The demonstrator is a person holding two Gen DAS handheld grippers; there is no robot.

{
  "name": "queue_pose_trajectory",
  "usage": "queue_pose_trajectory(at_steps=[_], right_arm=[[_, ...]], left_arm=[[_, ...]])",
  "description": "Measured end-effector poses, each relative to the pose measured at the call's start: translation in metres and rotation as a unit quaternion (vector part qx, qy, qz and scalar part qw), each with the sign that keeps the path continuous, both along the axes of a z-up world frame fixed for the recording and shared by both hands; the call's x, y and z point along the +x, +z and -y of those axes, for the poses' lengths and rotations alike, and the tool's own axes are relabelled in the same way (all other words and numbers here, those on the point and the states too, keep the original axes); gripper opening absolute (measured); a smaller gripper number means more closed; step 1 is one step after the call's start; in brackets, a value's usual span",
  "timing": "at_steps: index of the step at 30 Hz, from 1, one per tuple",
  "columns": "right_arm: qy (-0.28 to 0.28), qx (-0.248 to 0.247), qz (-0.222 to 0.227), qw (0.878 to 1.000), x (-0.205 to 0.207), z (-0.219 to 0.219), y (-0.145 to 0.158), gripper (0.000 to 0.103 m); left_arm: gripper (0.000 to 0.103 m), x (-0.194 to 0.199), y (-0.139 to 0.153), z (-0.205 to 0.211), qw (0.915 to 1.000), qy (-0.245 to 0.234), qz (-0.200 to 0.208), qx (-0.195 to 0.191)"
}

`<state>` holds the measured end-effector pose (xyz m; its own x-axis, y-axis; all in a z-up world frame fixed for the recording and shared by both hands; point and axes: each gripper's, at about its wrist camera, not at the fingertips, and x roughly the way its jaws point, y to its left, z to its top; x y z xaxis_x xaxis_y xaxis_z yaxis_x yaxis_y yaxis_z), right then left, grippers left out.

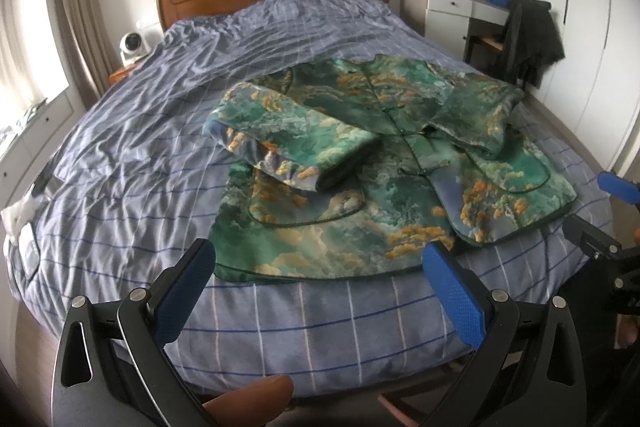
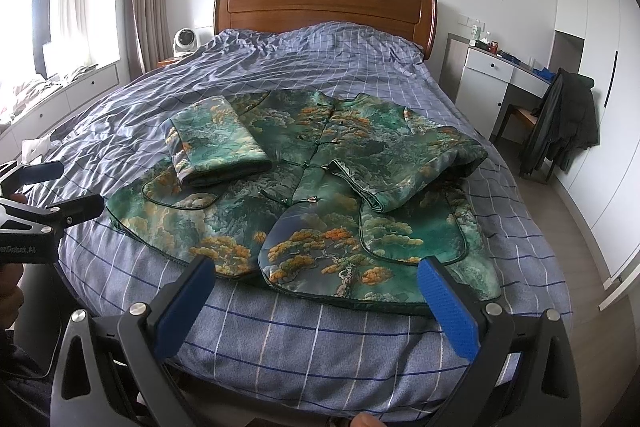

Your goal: Fold large clothes

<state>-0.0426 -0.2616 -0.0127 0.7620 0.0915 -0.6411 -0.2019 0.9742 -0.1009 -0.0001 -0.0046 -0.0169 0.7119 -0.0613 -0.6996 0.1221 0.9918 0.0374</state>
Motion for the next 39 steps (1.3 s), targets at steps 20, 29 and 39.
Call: queue_pose_trajectory(at_steps=[20, 29, 39], right_arm=[[-0.015, 0.014, 0.009, 1.000, 0.002, 0.016, 0.002, 0.103], [0.015, -0.028, -0.002, 0.999, 0.060, 0.054, -0.009, 0.103], [0.127, -0.225, -0.021, 0.966, 0.208, 0.032, -0.088, 0.101]], left_arm=[[0.103, 0.005, -0.002, -0.015, 0.9997, 0.023, 0.006, 0.003], [0.103, 0.015, -0.011, -0.025, 0.9988, 0.037, -0.030, -0.007], [0.103, 0.011, -0.005, -0.022, 0.9987, 0.038, -0.034, 0.000]])
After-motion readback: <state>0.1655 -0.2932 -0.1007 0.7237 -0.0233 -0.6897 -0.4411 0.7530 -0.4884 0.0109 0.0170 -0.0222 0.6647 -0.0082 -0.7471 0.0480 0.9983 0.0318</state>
